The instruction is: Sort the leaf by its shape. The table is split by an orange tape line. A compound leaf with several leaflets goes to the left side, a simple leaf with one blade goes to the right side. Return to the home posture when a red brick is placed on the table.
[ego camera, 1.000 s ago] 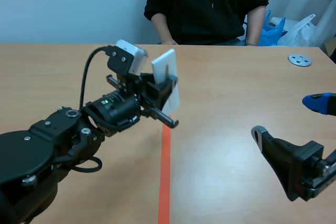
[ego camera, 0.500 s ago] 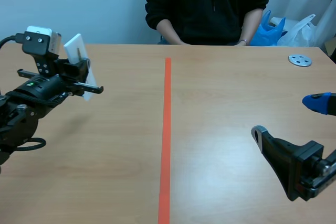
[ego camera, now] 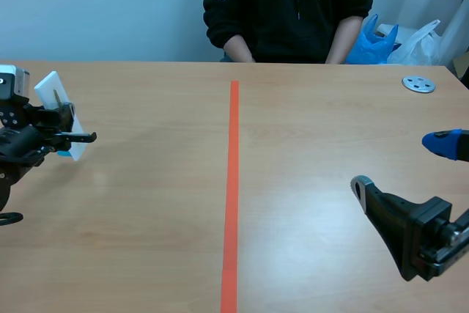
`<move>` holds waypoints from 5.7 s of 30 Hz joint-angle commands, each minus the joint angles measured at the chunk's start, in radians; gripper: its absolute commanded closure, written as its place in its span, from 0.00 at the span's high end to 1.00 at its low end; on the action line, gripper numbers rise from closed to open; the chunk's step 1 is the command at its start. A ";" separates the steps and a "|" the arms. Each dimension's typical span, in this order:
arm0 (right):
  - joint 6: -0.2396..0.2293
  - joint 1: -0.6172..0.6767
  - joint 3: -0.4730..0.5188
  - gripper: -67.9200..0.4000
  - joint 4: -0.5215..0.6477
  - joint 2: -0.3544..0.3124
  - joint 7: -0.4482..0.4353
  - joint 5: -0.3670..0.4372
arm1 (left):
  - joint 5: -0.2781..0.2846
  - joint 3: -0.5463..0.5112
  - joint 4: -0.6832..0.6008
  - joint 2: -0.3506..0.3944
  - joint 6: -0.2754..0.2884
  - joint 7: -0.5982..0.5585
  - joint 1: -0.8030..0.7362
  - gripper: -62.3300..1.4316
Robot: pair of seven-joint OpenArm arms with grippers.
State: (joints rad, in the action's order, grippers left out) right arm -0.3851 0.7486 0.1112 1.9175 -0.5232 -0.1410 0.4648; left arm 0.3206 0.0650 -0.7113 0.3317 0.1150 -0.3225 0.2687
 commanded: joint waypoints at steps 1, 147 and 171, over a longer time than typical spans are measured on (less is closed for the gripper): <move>0.000 -0.001 0.015 1.00 0.014 0.000 -0.016 0.014 | 0.024 -0.001 0.006 0.000 0.000 -0.031 0.019 0.09; -0.077 -0.136 0.034 1.00 -0.062 0.000 0.031 -0.016 | 0.148 -0.099 -1.197 0.096 0.251 0.238 -0.966 1.00; -0.117 -0.669 -0.444 1.00 -0.608 0.166 -0.042 -0.226 | 0.147 -0.099 -1.197 0.096 0.251 0.238 -0.966 1.00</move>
State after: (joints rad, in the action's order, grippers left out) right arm -0.5022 0.0986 -0.3389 1.2881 -0.3561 -0.1589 0.2356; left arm 0.4637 -0.0280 -1.9026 0.4297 0.3641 -0.0746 -0.7006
